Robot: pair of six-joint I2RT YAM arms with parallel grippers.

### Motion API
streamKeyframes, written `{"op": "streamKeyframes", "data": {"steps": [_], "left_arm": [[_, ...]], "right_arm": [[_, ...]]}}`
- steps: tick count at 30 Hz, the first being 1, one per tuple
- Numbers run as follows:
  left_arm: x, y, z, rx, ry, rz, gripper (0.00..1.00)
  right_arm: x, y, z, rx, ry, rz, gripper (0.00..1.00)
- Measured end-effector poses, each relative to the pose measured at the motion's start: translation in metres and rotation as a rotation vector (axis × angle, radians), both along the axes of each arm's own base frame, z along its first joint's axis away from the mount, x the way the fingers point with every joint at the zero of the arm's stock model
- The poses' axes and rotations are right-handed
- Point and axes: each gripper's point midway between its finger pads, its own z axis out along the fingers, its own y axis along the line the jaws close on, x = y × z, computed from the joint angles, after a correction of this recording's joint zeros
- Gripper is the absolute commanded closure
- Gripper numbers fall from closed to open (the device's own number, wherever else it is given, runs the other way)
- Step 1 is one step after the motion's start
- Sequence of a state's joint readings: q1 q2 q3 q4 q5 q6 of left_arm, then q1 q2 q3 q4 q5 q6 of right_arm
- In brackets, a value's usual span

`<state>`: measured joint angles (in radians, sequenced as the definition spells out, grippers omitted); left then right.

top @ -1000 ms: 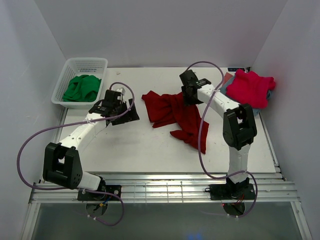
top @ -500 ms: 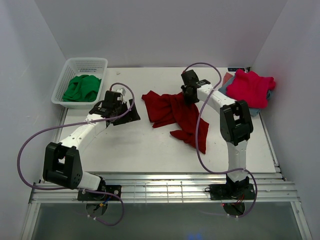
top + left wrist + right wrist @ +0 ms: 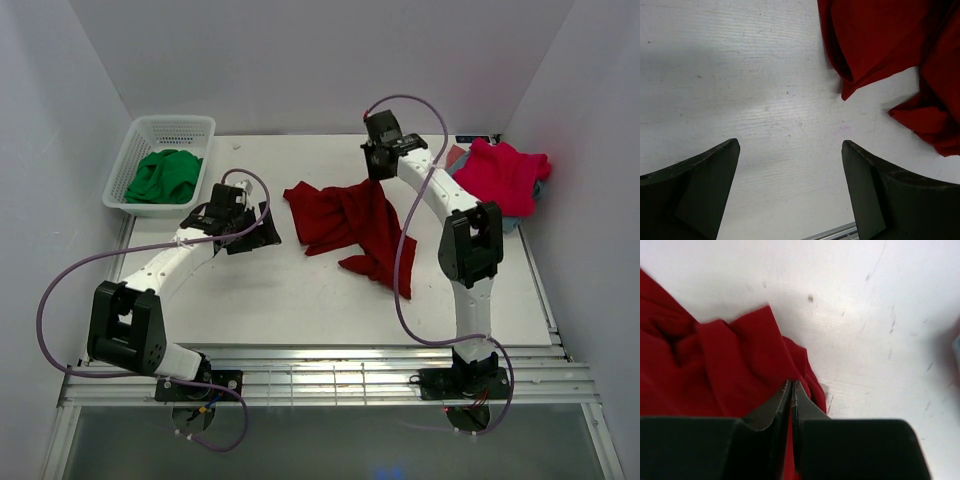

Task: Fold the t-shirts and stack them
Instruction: Flatten out the tshirt

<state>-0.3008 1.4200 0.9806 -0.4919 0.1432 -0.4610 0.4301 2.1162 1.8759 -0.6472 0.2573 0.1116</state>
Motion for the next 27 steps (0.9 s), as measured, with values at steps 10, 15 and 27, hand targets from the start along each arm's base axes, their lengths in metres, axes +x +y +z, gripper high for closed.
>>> {"op": "streamKeyframes", "data": {"steps": [10, 15, 27], "left_arm": [[0.002, -0.004, -0.007, -0.010, 0.013, -0.010, 0.07], [0.003, -0.006, -0.011, -0.017, 0.025, -0.019, 0.07], [0.004, -0.010, -0.023, -0.022, 0.065, -0.027, 0.07]], "right_arm": [[0.007, 0.006, 0.249, 0.217, -0.486, 0.039, 0.92], [-0.051, -0.024, 0.336, 0.262, -0.657, 0.041, 0.92], [-0.158, -0.051, 0.187, 0.207, -0.276, 0.038, 0.92]]}}
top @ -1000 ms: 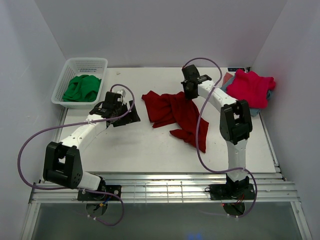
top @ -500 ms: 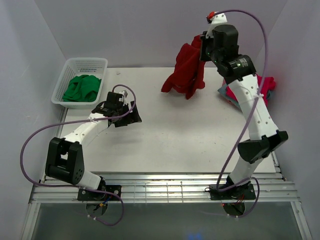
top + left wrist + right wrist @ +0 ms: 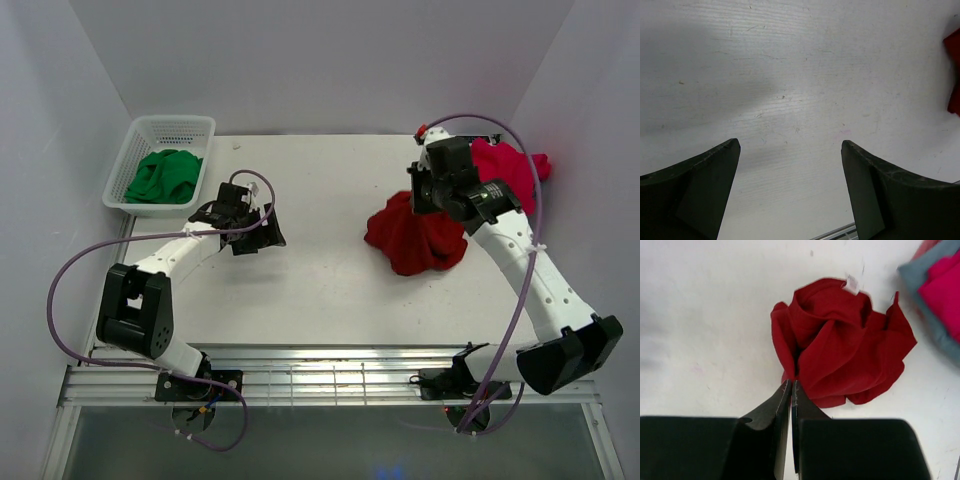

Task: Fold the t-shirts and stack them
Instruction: Flatten out the tshirt

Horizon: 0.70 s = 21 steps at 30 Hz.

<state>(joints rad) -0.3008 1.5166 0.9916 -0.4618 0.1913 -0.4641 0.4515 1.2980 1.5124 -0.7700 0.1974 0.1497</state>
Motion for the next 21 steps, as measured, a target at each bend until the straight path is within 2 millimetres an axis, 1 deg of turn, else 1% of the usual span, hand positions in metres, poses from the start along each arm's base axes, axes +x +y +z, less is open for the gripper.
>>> {"op": "streamKeyframes", "data": {"steps": [2, 4, 6, 7, 8, 10, 11, 12, 14, 15, 16, 17, 18, 19, 20, 21], "left_arm": [[0.002, -0.002, 0.000, -0.004, 0.001, -0.003, 0.07], [0.004, -0.003, 0.001, -0.008, -0.002, -0.005, 0.07], [0.005, -0.004, 0.003, -0.011, -0.006, -0.006, 0.07], [0.006, -0.004, 0.004, -0.013, -0.010, -0.006, 0.07], [0.007, -0.004, 0.004, -0.014, -0.011, -0.005, 0.07], [0.007, -0.004, 0.004, -0.016, -0.014, -0.003, 0.07], [0.008, -0.004, 0.005, -0.016, -0.016, -0.003, 0.07], [0.008, -0.004, 0.005, -0.016, -0.017, -0.002, 0.07], [0.008, -0.004, 0.005, -0.012, -0.019, 0.000, 0.07], [0.009, -0.003, 0.004, -0.009, -0.019, 0.002, 0.07], [0.009, -0.003, 0.004, -0.007, -0.020, 0.003, 0.07], [0.009, -0.002, 0.004, -0.005, -0.021, 0.003, 0.07], [0.009, -0.002, 0.004, -0.002, -0.022, 0.003, 0.07], [0.009, -0.002, 0.004, -0.001, -0.022, 0.004, 0.07], [0.009, -0.002, 0.004, 0.000, -0.022, 0.004, 0.07], [0.009, -0.001, 0.004, 0.001, -0.022, 0.003, 0.07]], "right_arm": [[-0.009, 0.000, -0.040, -0.044, 0.120, 0.009, 0.92], [-0.008, 0.005, -0.050, -0.050, 0.157, 0.022, 0.92], [-0.005, 0.013, -0.047, -0.035, 0.163, 0.044, 0.92], [-0.002, 0.020, -0.040, -0.017, 0.157, 0.060, 0.92], [0.002, 0.030, -0.029, 0.007, 0.138, 0.083, 0.92], [0.002, 0.047, -0.019, 0.035, 0.118, 0.128, 0.92], [0.000, 0.058, -0.014, 0.048, 0.109, 0.159, 0.92], [-0.006, 0.070, -0.014, 0.056, 0.109, 0.191, 0.92], [-0.026, 0.096, -0.026, 0.062, 0.141, 0.268, 0.92], [-0.038, 0.109, -0.038, 0.062, 0.171, 0.312, 0.92], [-0.052, 0.120, -0.054, 0.062, 0.213, 0.351, 0.92], [-0.070, 0.130, -0.075, 0.054, 0.269, 0.391, 0.87], [-0.088, 0.136, -0.097, 0.045, 0.334, 0.422, 0.80], [-0.106, 0.138, -0.121, 0.027, 0.405, 0.444, 0.73], [-0.122, 0.136, -0.142, 0.005, 0.470, 0.455, 0.64], [-0.136, 0.131, -0.162, -0.024, 0.533, 0.454, 0.60]]}}
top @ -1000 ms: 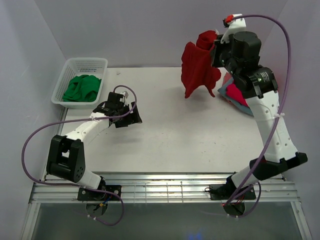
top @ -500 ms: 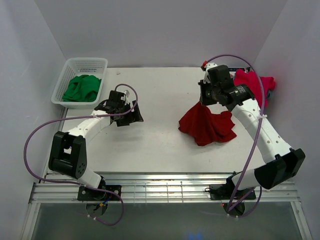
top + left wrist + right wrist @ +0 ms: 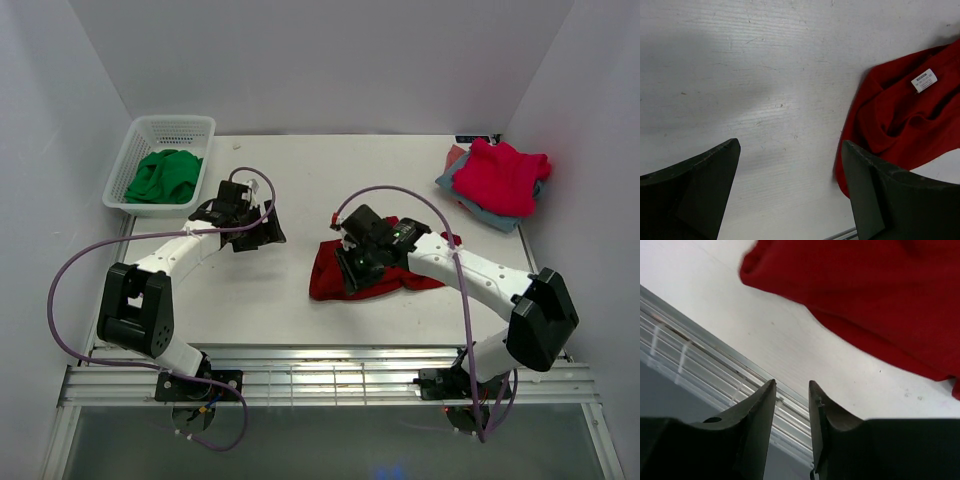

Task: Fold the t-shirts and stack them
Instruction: Flatten out the tshirt

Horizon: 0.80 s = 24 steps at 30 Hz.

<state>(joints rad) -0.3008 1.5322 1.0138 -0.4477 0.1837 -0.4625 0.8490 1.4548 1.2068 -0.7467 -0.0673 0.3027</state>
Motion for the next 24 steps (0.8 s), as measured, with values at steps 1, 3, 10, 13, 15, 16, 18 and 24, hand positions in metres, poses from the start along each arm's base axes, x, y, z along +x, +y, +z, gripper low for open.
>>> {"op": "streamKeyframes", "data": {"steps": [1, 3, 10, 13, 15, 16, 18, 24], "left_arm": [[0.000, 0.000, 0.000, 0.000, 0.000, 0.000, 0.07], [0.001, 0.000, 0.001, 0.000, -0.003, -0.001, 0.07], [0.011, -0.003, 0.013, -0.009, -0.037, -0.002, 0.07], [0.011, -0.003, 0.013, -0.009, -0.037, -0.001, 0.07], [0.011, -0.003, 0.013, -0.008, -0.036, 0.000, 0.07], [0.011, -0.003, 0.014, -0.006, -0.038, 0.001, 0.07], [0.011, -0.001, 0.014, -0.001, -0.041, 0.004, 0.07], [0.002, 0.003, 0.008, 0.013, -0.031, 0.005, 0.07]], "right_arm": [[-0.010, -0.006, -0.015, -0.041, 0.041, 0.003, 0.55], [-0.016, -0.013, -0.027, -0.091, 0.077, -0.009, 0.24], [0.058, 0.001, 0.049, -0.043, -0.230, -0.105, 0.05], [0.103, 0.002, 0.071, -0.007, -0.327, -0.181, 0.17], [0.124, -0.004, 0.060, -0.030, -0.330, -0.221, 0.23], [0.131, -0.007, 0.048, -0.054, -0.316, -0.233, 0.25], [0.136, -0.010, 0.022, -0.097, -0.270, -0.228, 0.30], [0.103, 0.009, -0.028, -0.066, -0.115, -0.082, 0.32]]}}
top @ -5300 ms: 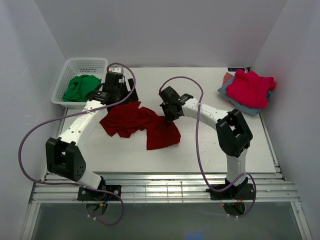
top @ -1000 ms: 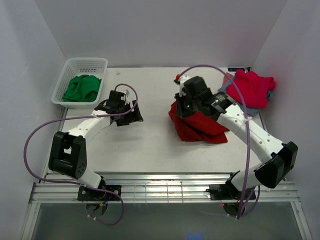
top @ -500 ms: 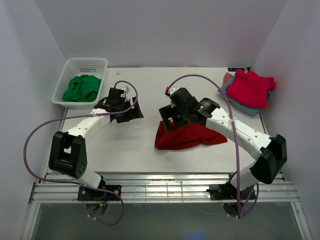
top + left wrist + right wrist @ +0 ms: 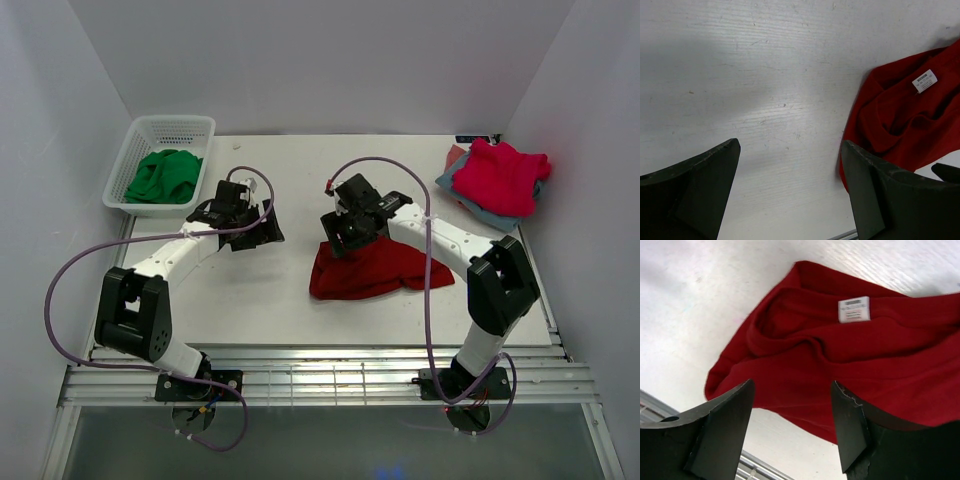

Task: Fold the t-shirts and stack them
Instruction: Flatten out the tshirt

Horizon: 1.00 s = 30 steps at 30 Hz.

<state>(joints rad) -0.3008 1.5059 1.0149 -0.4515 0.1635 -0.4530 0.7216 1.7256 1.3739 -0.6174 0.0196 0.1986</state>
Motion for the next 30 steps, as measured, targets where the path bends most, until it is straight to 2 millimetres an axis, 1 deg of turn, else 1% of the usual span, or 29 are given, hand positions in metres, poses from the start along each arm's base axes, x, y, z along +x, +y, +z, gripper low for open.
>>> {"op": "streamKeyframes", "data": {"steps": [2, 5, 8, 11, 13, 21, 24, 25, 27, 28, 30], "left_arm": [[-0.003, 0.001, -0.003, 0.003, 0.010, 0.000, 0.07], [-0.005, 0.001, -0.005, 0.005, 0.020, 0.000, 0.07], [-0.005, 0.002, -0.005, 0.006, 0.020, 0.000, 0.07], [-0.008, 0.002, -0.006, 0.006, 0.023, 0.001, 0.07], [-0.010, 0.003, -0.007, 0.007, 0.027, 0.001, 0.07], [-0.020, 0.008, -0.009, 0.015, 0.026, 0.008, 0.07], [-0.021, 0.009, -0.007, 0.017, 0.022, 0.012, 0.07], [-0.022, 0.010, -0.007, 0.019, 0.019, 0.014, 0.07], [-0.022, 0.011, -0.005, 0.021, 0.012, 0.018, 0.07], [-0.022, 0.011, -0.004, 0.022, 0.010, 0.019, 0.07], [-0.024, 0.012, -0.004, 0.023, 0.007, 0.021, 0.07]], "right_arm": [[-0.005, 0.008, 0.000, 0.030, 0.013, 0.035, 0.32], [-0.009, 0.024, 0.005, 0.089, 0.008, 0.091, 0.30], [-0.011, 0.033, 0.009, 0.124, 0.006, 0.121, 0.30], [-0.011, 0.040, 0.008, 0.143, 0.011, 0.144, 0.30], [-0.011, 0.044, 0.001, 0.145, 0.023, 0.155, 0.31], [-0.014, 0.052, -0.044, 0.110, 0.100, 0.184, 0.32], [-0.012, 0.054, -0.056, 0.100, 0.112, 0.188, 0.41], [-0.012, 0.054, -0.060, 0.097, 0.115, 0.190, 0.52], [-0.011, 0.054, -0.064, 0.087, 0.117, 0.198, 0.70], [-0.010, 0.055, -0.065, 0.085, 0.116, 0.200, 0.83], [-0.009, 0.056, -0.063, 0.084, 0.108, 0.204, 0.92]]}}
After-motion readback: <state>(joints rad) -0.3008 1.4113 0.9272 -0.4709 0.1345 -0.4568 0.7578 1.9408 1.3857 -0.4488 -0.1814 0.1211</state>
